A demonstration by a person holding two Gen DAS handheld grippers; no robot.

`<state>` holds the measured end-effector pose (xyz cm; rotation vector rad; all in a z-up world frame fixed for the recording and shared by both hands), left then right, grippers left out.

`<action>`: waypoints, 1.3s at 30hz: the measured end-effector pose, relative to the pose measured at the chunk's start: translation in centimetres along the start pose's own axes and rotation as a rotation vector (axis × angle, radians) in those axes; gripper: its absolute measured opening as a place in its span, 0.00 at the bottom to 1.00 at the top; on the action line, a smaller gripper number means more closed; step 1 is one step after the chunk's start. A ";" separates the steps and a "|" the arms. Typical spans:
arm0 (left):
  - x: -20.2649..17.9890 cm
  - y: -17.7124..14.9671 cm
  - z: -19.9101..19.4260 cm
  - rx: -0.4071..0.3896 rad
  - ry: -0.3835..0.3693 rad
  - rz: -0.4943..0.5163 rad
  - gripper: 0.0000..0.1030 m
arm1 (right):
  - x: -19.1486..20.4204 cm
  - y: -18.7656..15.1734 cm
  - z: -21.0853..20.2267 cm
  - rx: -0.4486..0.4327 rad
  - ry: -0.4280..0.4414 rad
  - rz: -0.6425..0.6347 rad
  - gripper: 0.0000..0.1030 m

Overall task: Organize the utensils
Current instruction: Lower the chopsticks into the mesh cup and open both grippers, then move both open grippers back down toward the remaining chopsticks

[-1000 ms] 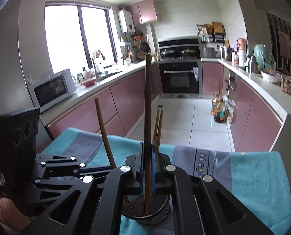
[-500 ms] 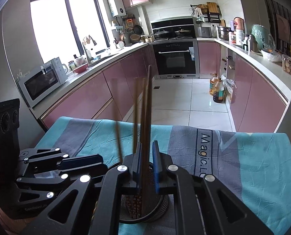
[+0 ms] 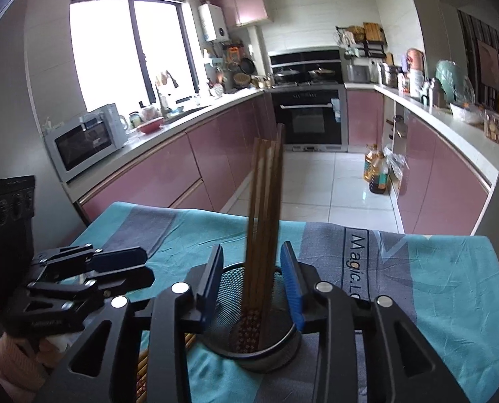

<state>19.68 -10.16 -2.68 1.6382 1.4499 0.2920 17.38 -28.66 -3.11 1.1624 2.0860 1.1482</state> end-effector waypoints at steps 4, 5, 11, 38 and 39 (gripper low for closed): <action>1.8 -1.9 -1.4 0.003 0.048 0.024 0.39 | 2.7 -0.7 -2.4 -0.050 0.059 -0.041 0.49; 2.4 -2.5 -1.6 0.013 0.056 0.027 0.39 | 3.5 -1.2 -2.8 -0.054 0.076 -0.048 0.55; 4.9 -7.3 -1.5 0.111 0.104 0.018 0.39 | 7.1 -5.4 -1.3 0.033 0.168 -0.036 0.56; 3.1 -16.1 -1.6 0.336 -0.061 -0.021 0.33 | 9.9 -11.8 2.9 0.240 0.226 0.072 0.45; 2.9 -16.2 -1.5 0.338 -0.068 -0.015 0.33 | 9.8 -11.8 3.0 0.243 0.219 0.074 0.44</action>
Point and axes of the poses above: each gripper's, at about its wrist camera, not at the fingertips, and z roughly the way its jaws point, x to its left, y to its top, the point moved 4 cm from there along z, roughly the way its jaws point, and after that the axes turned 12 degrees about -z, right-handed, at the moved point
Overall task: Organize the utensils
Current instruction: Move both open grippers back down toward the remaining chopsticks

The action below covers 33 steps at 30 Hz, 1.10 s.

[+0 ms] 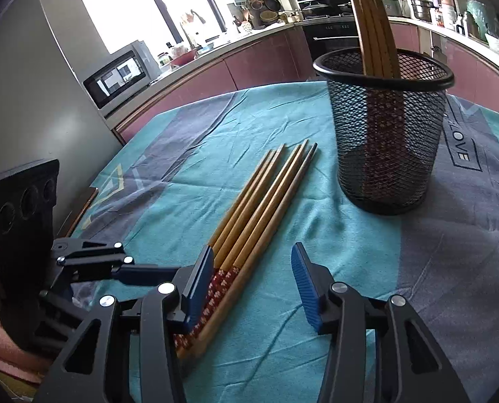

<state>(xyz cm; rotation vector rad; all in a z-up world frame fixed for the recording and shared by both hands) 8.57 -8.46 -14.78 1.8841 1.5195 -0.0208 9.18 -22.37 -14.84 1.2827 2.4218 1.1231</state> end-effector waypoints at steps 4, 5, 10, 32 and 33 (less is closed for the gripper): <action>0.2 0.5 0.0 -0.018 0.014 -0.009 0.32 | -0.6 -0.1 0.0 0.012 -0.026 0.008 0.40; 0.4 0.7 0.0 -0.024 0.022 -0.016 0.32 | -0.7 -0.1 0.1 0.016 -0.033 0.006 0.39; 1.9 2.4 0.2 -0.054 0.081 -0.056 0.31 | -1.0 0.1 0.7 0.029 -0.057 0.003 0.34; 2.5 4.6 2.1 -0.039 0.219 -0.015 0.16 | -1.0 0.6 1.6 0.064 -0.129 -0.053 0.22; 2.5 4.6 2.0 -0.038 0.219 -0.017 0.16 | -1.0 0.6 1.6 0.064 -0.130 -0.052 0.22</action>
Point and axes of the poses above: each gripper's, at about its wrist camera, not at the fingertips, and z roughly the way its jaws point, x to its left, y to its top, the point moved 4 cm from there along z, roughly the way its jaws point, and after that the axes turned 12 degrees about -z, right-handed, at the moved point
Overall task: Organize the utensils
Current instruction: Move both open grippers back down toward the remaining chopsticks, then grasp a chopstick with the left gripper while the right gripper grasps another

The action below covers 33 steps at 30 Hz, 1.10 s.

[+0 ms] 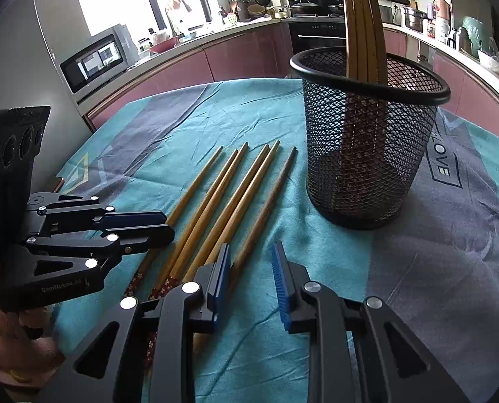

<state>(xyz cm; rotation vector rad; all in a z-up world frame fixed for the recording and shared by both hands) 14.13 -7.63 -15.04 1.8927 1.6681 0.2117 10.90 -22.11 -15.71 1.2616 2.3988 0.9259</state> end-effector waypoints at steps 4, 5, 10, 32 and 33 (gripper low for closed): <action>0.2 0.3 0.1 0.004 -0.003 -0.005 0.16 | 0.1 0.2 0.3 0.008 -0.010 0.000 0.22; 0.2 0.4 0.2 0.004 -0.001 -0.004 0.16 | 0.0 0.4 0.4 0.010 -0.015 0.004 0.23; 0.4 1.2 0.7 0.002 0.012 -0.009 0.16 | -0.2 1.3 1.3 0.007 -0.026 0.010 0.23; 1.4 0.6 -0.6 -0.024 -0.043 -0.135 0.07 | -1.5 0.7 -0.4 -0.069 0.079 0.131 0.05; 1.2 0.5 -0.7 -0.023 -0.052 -0.128 0.07 | -1.3 0.7 -0.5 -0.068 0.087 0.122 0.05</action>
Point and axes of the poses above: each gripper's, at about its wrist camera, not at the fingertips, and z roughly the way its jaws point, x to its left, y to its top, the point moved 4 cm from there along z, roughly the way its jaws point, and after that the axes turned 12 degrees about -z, right-handed, at the moved point
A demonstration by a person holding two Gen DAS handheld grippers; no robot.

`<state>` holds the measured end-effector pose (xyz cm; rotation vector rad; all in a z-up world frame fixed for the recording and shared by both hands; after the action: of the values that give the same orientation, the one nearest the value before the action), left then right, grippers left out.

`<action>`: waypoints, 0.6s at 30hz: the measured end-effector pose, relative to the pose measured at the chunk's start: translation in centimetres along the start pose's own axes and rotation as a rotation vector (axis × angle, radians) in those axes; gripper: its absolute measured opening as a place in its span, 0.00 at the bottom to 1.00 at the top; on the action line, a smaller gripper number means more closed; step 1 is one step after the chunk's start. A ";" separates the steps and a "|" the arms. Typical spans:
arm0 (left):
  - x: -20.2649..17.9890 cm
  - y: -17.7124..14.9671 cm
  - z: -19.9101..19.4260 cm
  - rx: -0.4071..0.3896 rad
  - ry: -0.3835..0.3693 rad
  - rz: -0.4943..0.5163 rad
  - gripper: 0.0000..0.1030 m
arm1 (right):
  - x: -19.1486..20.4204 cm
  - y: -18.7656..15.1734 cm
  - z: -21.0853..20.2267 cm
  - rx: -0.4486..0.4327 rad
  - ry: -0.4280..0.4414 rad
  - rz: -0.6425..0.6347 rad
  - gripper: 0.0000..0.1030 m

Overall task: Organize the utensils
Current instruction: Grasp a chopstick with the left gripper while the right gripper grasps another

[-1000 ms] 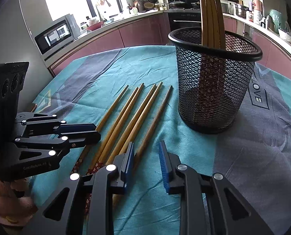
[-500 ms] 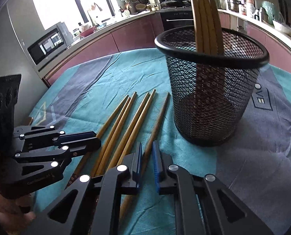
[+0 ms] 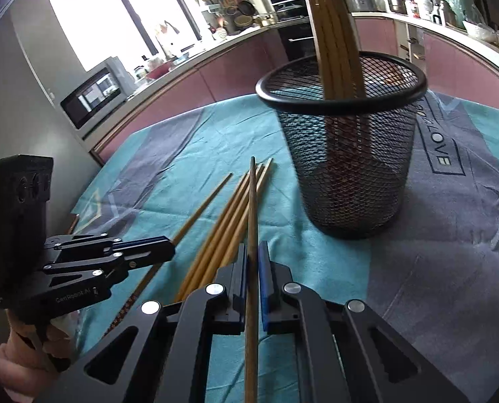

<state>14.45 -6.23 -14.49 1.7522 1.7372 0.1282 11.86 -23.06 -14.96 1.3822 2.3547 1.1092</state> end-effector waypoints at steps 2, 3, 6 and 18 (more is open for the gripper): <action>-0.4 -0.3 -0.2 0.005 -0.020 0.019 0.07 | 0.6 0.0 0.0 0.005 0.015 -0.027 0.05; -0.6 -0.3 -0.1 0.006 -0.021 0.028 0.07 | 0.7 0.0 0.0 0.009 0.016 -0.035 0.05; -0.8 -0.6 0.4 0.027 -0.017 0.047 0.07 | 1.0 -0.1 0.5 0.033 0.016 -0.052 0.05; -1.3 0.0 1.5 0.054 -0.002 0.089 0.08 | 0.9 -0.3 1.2 0.065 -0.005 -0.084 0.06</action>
<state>15.08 -7.97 -15.17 1.8682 1.6762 0.1187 11.79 -21.75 -15.82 1.2914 2.4413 1.0146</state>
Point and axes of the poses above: each gripper's, at about its wrist camera, not at the fingertips, and z roughly the way its jaws point, x to its left, y to its top, the point moved 4 cm from there along z, roughly the way its jaws point, and after that the axes turned 12 degrees about -z, right-handed, at the moved point
